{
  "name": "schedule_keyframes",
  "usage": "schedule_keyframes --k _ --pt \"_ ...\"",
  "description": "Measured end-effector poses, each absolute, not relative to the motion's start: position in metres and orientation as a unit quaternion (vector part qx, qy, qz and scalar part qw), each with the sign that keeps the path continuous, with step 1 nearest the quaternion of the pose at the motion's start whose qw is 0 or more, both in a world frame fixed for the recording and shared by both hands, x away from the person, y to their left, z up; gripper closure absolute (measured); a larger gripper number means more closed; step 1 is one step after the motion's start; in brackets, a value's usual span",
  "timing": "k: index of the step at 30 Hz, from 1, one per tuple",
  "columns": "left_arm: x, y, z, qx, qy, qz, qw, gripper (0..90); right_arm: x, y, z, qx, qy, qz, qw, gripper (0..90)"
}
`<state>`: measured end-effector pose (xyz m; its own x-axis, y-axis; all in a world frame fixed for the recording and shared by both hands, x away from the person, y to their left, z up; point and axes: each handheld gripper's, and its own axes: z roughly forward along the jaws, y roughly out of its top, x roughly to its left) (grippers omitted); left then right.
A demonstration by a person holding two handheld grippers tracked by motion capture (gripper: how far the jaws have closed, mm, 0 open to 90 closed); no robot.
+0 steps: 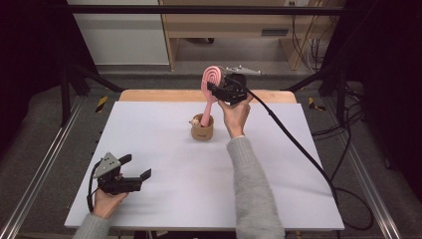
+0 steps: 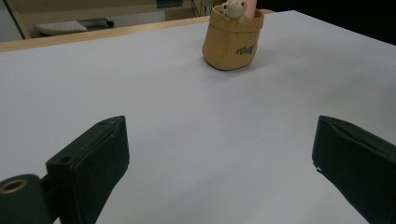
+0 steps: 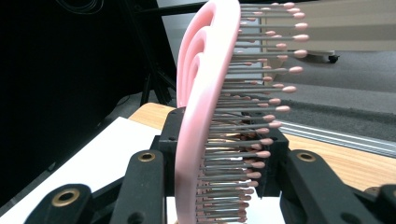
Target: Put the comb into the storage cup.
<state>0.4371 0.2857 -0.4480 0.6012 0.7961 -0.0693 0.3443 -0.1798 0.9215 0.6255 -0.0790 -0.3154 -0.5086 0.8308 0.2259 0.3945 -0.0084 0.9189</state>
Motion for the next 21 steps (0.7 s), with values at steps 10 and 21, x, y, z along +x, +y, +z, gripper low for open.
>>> schedule_keyframes --k 10,21 --pt "0.437 0.286 -0.448 0.736 0.388 0.221 0.509 3.9 0.627 -0.076 -0.326 0.46 0.679 0.536 0.198 63.5" --pt "0.437 0.286 -0.448 0.736 0.388 0.221 0.509 3.9 0.628 -0.074 -0.337 0.468 0.678 0.533 0.191 63.4"
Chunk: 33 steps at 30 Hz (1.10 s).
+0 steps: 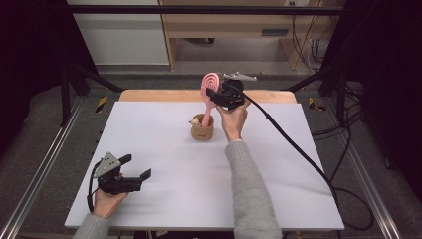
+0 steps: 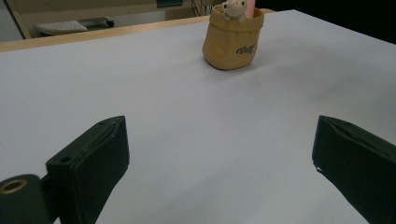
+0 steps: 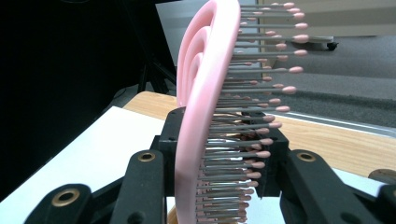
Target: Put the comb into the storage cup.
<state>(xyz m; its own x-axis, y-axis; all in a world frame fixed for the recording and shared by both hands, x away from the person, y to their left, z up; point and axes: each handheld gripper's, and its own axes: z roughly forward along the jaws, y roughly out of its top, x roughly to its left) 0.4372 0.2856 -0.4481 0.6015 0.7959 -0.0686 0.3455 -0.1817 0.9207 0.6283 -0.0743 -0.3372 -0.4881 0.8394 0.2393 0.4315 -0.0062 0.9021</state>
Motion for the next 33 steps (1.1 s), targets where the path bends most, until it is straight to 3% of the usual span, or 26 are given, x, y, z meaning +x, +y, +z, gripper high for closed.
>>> schedule_keyframes --k 33 --pt "0.437 0.285 -0.448 0.738 0.387 0.221 0.507 3.9 0.631 -0.079 -0.364 0.494 0.668 0.533 0.164 63.2"
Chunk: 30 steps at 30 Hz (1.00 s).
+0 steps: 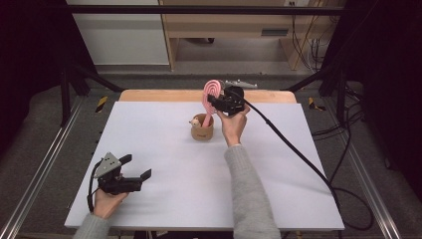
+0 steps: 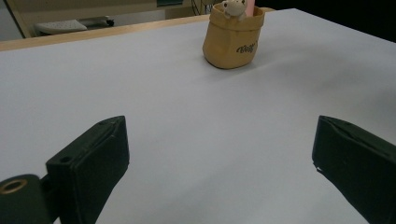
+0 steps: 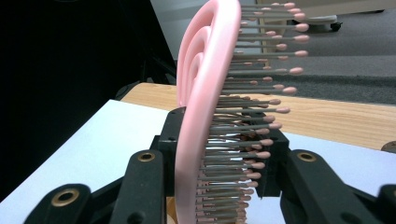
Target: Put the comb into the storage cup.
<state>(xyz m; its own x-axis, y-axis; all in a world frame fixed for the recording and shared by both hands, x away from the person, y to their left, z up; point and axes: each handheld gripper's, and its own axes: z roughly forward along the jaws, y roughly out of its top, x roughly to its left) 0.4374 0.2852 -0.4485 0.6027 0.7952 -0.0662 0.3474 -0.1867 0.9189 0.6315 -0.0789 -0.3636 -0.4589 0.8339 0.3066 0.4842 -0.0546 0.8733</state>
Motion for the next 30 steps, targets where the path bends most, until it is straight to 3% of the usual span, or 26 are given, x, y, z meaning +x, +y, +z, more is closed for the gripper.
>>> schedule_keyframes --k 30 --pt "0.438 0.285 -0.449 0.738 0.388 0.222 0.505 3.9 0.638 -0.095 -0.371 0.479 0.686 0.5 0.222 50.3"
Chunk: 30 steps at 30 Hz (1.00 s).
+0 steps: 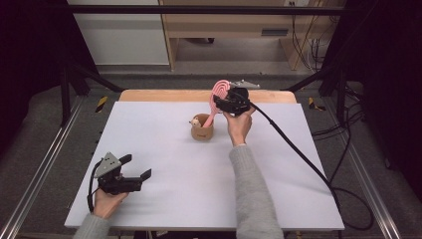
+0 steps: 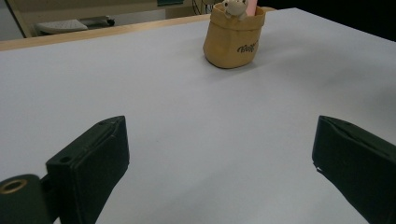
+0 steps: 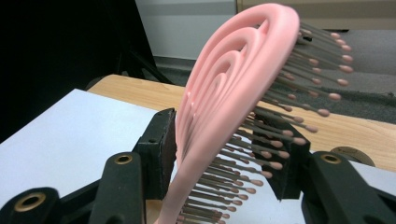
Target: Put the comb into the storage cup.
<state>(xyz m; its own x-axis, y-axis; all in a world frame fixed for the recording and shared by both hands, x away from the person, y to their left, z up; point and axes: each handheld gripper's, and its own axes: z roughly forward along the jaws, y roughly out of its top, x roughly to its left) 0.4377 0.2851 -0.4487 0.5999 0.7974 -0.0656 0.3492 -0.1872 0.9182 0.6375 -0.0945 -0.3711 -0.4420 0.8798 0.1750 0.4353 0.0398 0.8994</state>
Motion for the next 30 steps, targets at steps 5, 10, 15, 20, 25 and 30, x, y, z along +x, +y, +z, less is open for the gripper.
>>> schedule_keyframes --k 5,10,15,20,25,30 --pt "0.438 0.285 -0.448 0.738 0.388 0.221 0.506 3.9 0.637 -0.096 -0.371 0.479 0.687 0.499 0.223 47.0" --pt "0.438 0.285 -0.448 0.738 0.388 0.221 0.506 3.9 0.637 -0.097 -0.372 0.477 0.69 0.495 0.226 38.7" --pt "0.438 0.285 -0.449 0.739 0.388 0.221 0.505 3.9 0.635 -0.1 -0.373 0.473 0.694 0.491 0.232 31.6" --pt "0.438 0.284 -0.449 0.739 0.388 0.22 0.505 3.9 0.632 -0.103 -0.371 0.468 0.689 0.499 0.238 20.1" --pt "0.438 0.284 -0.449 0.739 0.388 0.22 0.505 3.9 0.624 -0.106 -0.364 0.456 0.683 0.514 0.248 11.4" --pt "0.438 0.284 -0.448 0.739 0.389 0.218 0.505 3.9 0.613 -0.109 -0.358 0.432 0.688 0.528 0.249 3.7"
